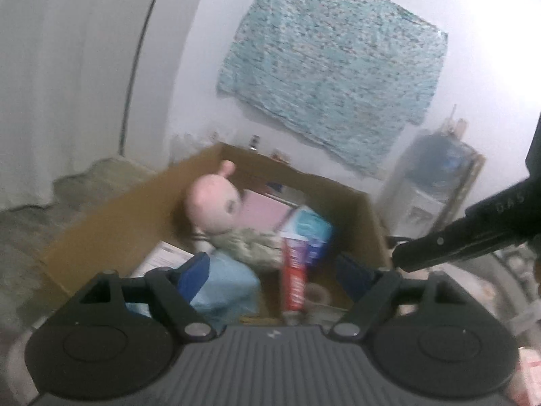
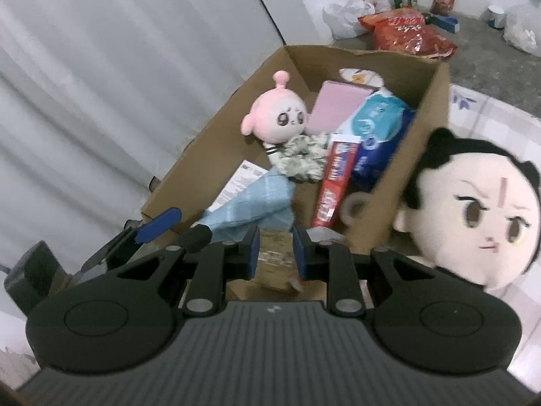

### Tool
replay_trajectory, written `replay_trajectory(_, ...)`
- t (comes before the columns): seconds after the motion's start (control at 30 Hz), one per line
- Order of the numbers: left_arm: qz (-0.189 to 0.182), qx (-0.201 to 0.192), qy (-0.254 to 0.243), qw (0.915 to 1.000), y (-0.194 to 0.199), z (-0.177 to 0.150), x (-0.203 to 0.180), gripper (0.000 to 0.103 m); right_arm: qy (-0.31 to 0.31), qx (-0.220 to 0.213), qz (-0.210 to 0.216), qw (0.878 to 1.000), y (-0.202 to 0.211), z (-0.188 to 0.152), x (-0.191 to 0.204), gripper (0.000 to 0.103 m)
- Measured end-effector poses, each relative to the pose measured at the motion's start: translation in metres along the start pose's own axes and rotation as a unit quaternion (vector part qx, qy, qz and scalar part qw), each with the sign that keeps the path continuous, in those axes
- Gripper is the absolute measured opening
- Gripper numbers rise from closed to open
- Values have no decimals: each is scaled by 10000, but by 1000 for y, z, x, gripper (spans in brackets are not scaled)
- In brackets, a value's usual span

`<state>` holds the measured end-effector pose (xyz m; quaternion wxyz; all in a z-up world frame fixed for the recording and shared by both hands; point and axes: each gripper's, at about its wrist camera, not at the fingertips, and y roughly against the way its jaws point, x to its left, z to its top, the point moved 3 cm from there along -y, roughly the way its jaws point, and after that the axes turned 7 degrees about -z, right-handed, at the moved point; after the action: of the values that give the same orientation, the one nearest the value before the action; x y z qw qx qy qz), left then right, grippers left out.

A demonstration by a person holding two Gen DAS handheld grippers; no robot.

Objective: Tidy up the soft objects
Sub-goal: 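Lower the white cup into the box with the left tool and release it, then withdraw both tools from the box back over the mat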

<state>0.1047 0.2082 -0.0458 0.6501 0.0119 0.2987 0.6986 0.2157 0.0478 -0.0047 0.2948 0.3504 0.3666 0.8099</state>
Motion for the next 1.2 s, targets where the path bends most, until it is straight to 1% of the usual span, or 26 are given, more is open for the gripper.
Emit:
replay_trajectory(0.07,198,-27,-97,9998,5,3,4,93,-20,-46,-3,10000,-1,0,15,27)
replay_trajectory(0.1,274,-19,-133,9995,8,4,5,94,-17,-124,-2,9999,1,-2,22,33)
replay_trajectory(0.13,305,-17,-160,9994,12,6,7,97,9,-210,-20,9998,4,-6,28,41)
replay_trajectory(0.17,317,-18,-178,9993,17,7,8,100,40,-340,-77,9994,10,-11,35,48)
replay_trajectory(0.23,296,-41,-217,9993,28,10,11,103,15,-605,-232,9979,22,-27,44,76)
replay_trajectory(0.3,316,-58,-229,9992,41,13,14,103,-32,-772,-414,9962,33,-45,50,85)
replay_trajectory(0.4,353,-84,-277,9990,62,14,12,103,-106,-1082,-762,9912,50,-76,54,88)
replay_trajectory(0.47,377,-56,-314,9988,75,13,10,103,-161,-1266,-1063,9861,59,-97,56,94)
replay_trajectory(0.5,406,-9,-338,9986,81,12,9,103,-191,-1351,-1195,9834,63,-107,57,99)
replay_trajectory(0.53,433,53,-358,9984,85,10,8,103,-209,-1446,-1331,9803,67,-116,59,102)
replay_trajectory(0.63,543,238,-411,9974,99,5,4,103,-215,-1763,-1770,9680,76,-141,65,102)
replay_trajectory(0.73,627,287,-414,9968,112,-2,1,103,-226,-1862,-2106,9594,79,-157,70,102)
replay_trajectory(0.83,691,475,-364,9958,121,-7,-2,103,-221,-1956,-2481,9485,78,-167,76,102)
replay_trajectory(0.9,680,534,-339,9957,125,-8,-3,103,-227,-2025,-2721,9404,77,-172,81,102)
replay_trajectory(0.97,806,580,-319,9945,127,-8,-3,103,-296,-2078,-2895,9339,78,-175,87,102)
replay_trajectory(1.0,955,624,-304,9930,127,-8,-2,103,-325,-2106,-2922,9323,77,-175,88,102)
replay_trajectory(1.07,1099,689,-271,9912,127,-8,-1,103,-378,-2127,-2876,9331,76,-175,91,102)
replay_trajectory(1.2,937,924,-268,9909,124,-6,1,103,-572,-1996,-2679,9408,68,-174,96,102)
